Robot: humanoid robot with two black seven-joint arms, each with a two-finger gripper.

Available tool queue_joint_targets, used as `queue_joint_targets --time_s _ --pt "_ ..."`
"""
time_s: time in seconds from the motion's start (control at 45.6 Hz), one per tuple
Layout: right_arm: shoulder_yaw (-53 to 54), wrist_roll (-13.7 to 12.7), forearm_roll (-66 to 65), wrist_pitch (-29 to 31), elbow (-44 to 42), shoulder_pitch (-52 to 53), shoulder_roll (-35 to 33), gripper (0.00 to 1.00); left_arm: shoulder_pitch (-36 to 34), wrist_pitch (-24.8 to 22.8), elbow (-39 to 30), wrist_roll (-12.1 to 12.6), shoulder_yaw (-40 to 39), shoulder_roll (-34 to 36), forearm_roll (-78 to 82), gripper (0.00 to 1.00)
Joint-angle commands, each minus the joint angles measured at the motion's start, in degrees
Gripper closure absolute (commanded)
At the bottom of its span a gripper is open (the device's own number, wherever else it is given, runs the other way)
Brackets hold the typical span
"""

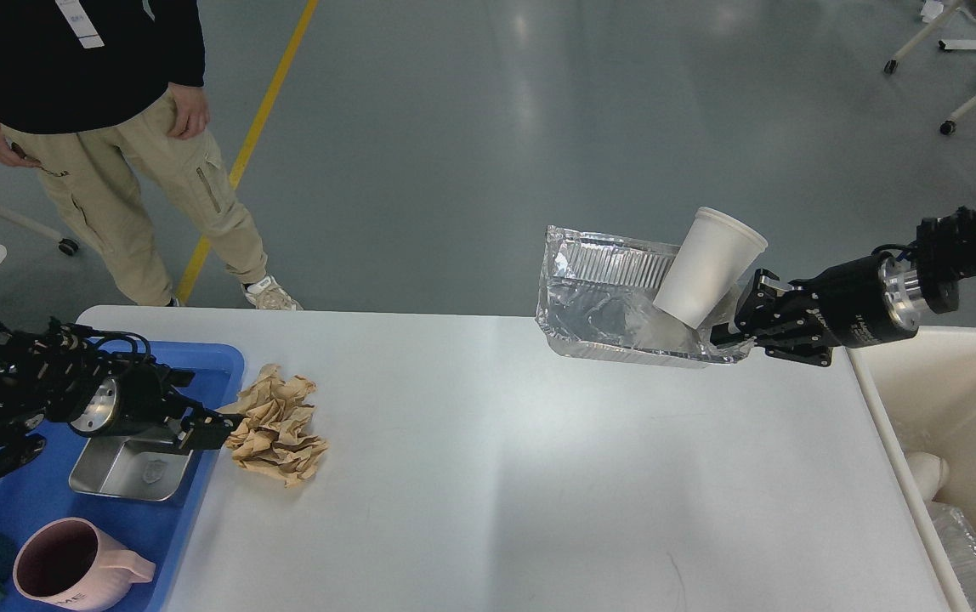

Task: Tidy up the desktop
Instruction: 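Reach the left gripper to the crumpled brown paper and grasp it, then lift the brown paper with the left gripper and place it into the foil tray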

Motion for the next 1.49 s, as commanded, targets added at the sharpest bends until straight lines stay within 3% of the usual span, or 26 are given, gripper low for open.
queue_joint_targets --time_s 0.0,0.263,0.372,0.504,0.614,0.701,0.92,1.468 --pt "0.0 0.0 0.0 0.0 0.0 0.1 -0.2 1.00 -0.9 0.0 1.5 -0.4 2.1 -1.9 0.0 0.03" --pt "0.0 0.1 0.0 0.0 0.0 0.1 -1.7 1.00 -0.5 0.9 6.5 -3.5 4.2 -5.3 -0.1 0.05" --pt "0.1 0.1 0.0 0.1 0.0 0.0 -2.1 1.00 0.0 2.8 8.7 -5.5 4.3 -6.3 -0.1 0.12" --pt "0.1 0.1 0.0 0.1 0.0 -0.2 -2.1 1.00 -0.1 5.5 10.5 -7.5 7.2 -7.1 -0.5 0.43" --pt "0.1 0.1 0.0 0.1 0.0 -0.2 -2.0 1.00 -0.1 7.0 12.3 -10.5 9.4 -7.1 -0.8 0.79" --pt "0.1 0.1 0.0 0.0 0.0 -0.3 -2.0 1.00 0.0 7.1 12.4 -12.4 9.5 -6.9 -0.9 0.91" --pt "0.1 0.1 0.0 0.0 0.0 -0.2 -2.1 1.00 2.2 9.3 15.1 -13.8 9.5 -6.9 -1.0 1.00" --pt "0.0 0.0 -0.1 0.0 0.0 -0.7 -2.4 1.00 1.8 10.5 15.9 -15.5 7.5 -6.2 -16.1 1.00"
